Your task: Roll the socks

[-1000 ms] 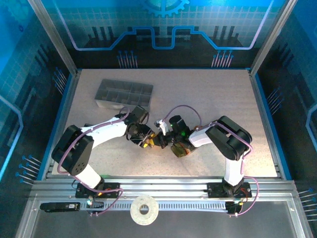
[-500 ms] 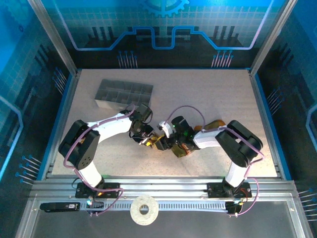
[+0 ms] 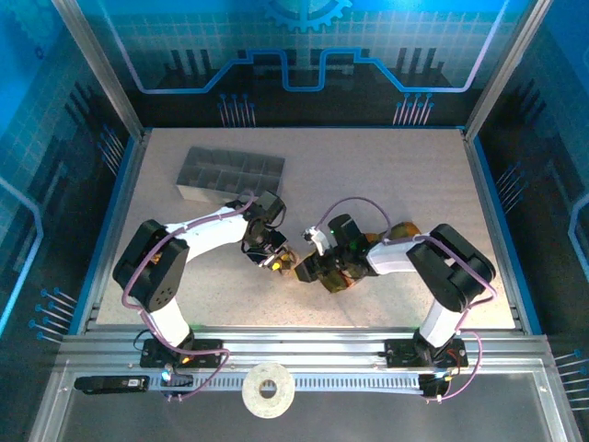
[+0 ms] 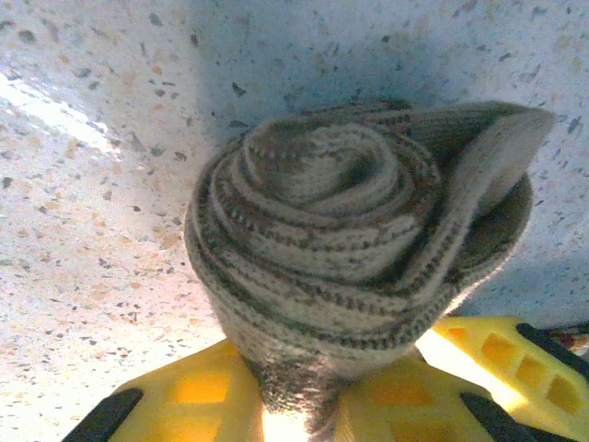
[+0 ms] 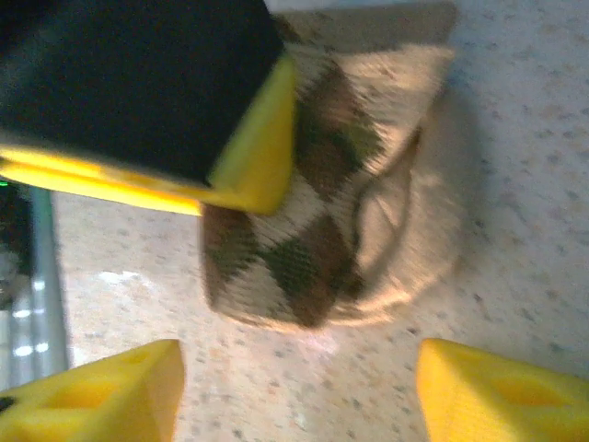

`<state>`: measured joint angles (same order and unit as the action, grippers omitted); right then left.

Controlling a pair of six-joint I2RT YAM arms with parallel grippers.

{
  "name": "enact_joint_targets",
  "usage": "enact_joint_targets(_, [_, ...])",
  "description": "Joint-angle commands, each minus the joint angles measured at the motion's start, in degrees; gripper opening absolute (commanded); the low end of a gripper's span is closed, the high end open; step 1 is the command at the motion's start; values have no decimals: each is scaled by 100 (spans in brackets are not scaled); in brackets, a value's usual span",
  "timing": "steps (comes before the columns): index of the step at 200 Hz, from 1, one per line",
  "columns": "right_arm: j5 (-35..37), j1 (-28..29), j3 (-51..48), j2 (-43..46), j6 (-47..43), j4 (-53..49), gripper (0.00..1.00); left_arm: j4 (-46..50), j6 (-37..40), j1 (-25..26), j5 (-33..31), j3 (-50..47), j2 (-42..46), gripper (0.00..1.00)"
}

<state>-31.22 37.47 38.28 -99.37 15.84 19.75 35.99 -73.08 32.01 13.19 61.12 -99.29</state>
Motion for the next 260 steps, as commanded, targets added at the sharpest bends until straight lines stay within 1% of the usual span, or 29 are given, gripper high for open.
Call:
enact_joint_targets(1, [-447,49,230,-587,306,-101,71,532,99,-11,-578,-241,-460,20])
enact_joint_targets(24, [-573,62,595,-855,213,-392,72,509,105,-13,-572,-241,-471,20])
enact_joint_targets(46, [-548,179,858,-935,-74,-952,69,500,117,-20,-571,-215,-479,20])
enact_joint_targets(57, [-491,237,922,-936,-178,-1095,66,480,116,-29,-573,-198,-490,20])
enact_joint_targets(65, [-448,283,979,-948,-239,-1211,63,446,118,-44,-572,-191,-491,20])
enact_joint_targets(76, [-297,361,1035,-931,-342,-1383,59,403,118,-56,-557,-165,-494,20])
enact_joint_targets(92, [144,507,1039,-834,-509,-1584,58,350,144,-79,-530,-121,-507,20])
enact_joint_targets(112, [485,597,1088,-752,-605,-1729,46,321,164,-105,-476,-59,-548,20])
enact_joint_targets(133, [675,655,1177,-777,-717,-1926,38,305,180,-113,-449,-5,-552,20])
enact_joint_targets(150, [778,665,1394,-827,-735,-2065,26,345,184,-107,-456,61,-497,22])
enact_joint_targets(181, [759,625,1395,-919,-654,-2119,10,445,196,-116,-502,148,-294,31])
enact_joint_targets(193, [742,606,1368,-973,-605,-2123,5,446,189,-129,-502,146,-169,40])
enact_joint_targets(208, [711,582,1357,-1054,-577,-2194,1,444,172,-137,-510,130,13,49])
enact_joint_targets(233, [640,555,1316,-1159,-562,-2250,0,420,51,-166,-627,17,399,64])
enact_joint_targets(260, [596,534,1243,-1139,-511,-2141,0,575,-198,-239,-708,-65,704,75])
